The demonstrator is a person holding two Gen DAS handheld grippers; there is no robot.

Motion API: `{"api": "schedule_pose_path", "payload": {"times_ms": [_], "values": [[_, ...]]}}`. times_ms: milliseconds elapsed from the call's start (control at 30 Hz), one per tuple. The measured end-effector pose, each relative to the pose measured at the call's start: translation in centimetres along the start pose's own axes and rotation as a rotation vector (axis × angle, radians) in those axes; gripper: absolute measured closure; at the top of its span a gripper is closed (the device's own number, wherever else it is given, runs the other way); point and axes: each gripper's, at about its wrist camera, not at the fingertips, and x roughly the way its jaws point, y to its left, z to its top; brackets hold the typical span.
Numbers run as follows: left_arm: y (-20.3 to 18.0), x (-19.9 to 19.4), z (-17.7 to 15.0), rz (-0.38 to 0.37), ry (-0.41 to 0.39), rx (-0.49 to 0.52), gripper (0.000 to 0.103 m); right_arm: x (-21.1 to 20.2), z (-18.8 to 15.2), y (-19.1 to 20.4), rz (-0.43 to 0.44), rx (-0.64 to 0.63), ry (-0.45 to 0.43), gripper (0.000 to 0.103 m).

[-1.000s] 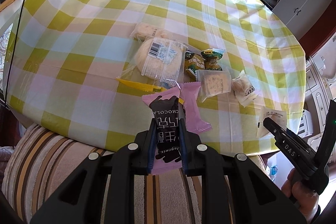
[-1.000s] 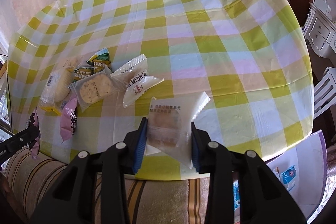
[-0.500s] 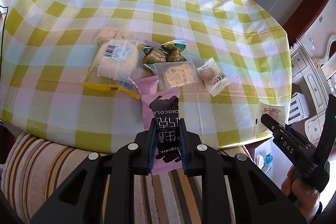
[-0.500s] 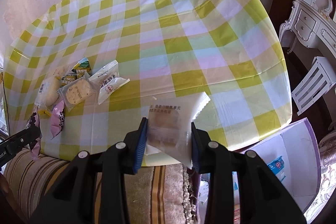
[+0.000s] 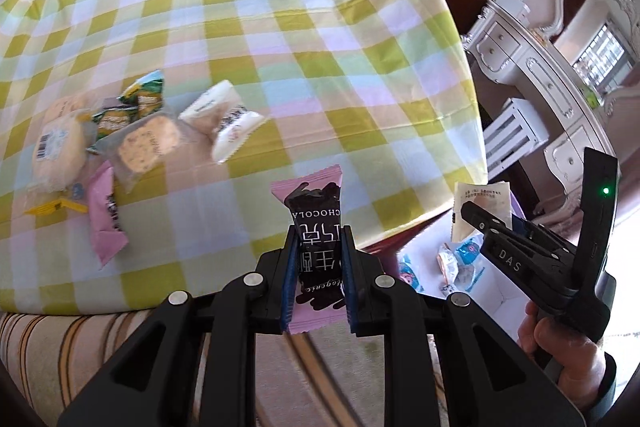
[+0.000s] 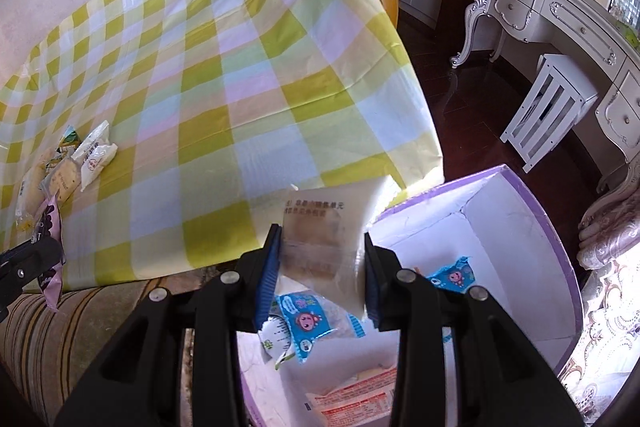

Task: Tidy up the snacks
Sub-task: 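Carry both held snacks over the box and open both tools, then move both open tools back to the snacks on the table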

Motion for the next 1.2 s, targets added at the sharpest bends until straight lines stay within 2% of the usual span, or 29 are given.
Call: {"api": "schedule_pose_path", "payload": {"times_ms": [333, 633, 733, 800, 867, 900, 967, 1067, 1200], "values": [[-8.2, 5.0, -0.6, -0.139, 0.145, 0.168, 0.084, 1.1, -0.7, -5.7, -0.077, 0.097, 0.020, 0.067], [-11.6, 6.9, -1.5, -0.208, 0.225, 0.254, 0.084, 1.9, -1.5, -8.4, -0.117, 0.149, 0.052, 0.066], [-11.6, 7.2, -1.5, -0.227, 0.238, 0.250, 0.076, 2.0, -1.7, -8.8, -0.120, 0.163, 0.062, 0.056], [-11.4, 7.1, -1.4, -0.234, 0.234, 0.236, 0.059, 2.0, -1.7, -8.8, -0.122, 0.170, 0.062, 0.052], [-11.3, 6.9, -1.3, -0.241, 0.223, 0.225, 0.051, 2.0, -1.6, -8.7, -0.119, 0.172, 0.061, 0.050], [-11.3, 6.7, -1.2, -0.246, 0.218, 0.223, 0.049, 1.9, -1.6, -8.6, -0.121, 0.172, 0.062, 0.049], [-11.1, 6.4, -1.2, -0.250, 0.207, 0.220, 0.044, 1.6, -1.4, -8.3, -0.125, 0.172, 0.056, 0.040], [-10.5, 5.6, -0.9, -0.245, 0.183, 0.205, 0.040, 0.9, -1.0, -7.8, -0.123, 0.178, 0.043, 0.036], [-8.5, 3.6, -0.5, -0.201, 0.126, 0.177, 0.037, -0.4, -0.4, -6.3, -0.100, 0.174, 0.017, 0.030]]}}
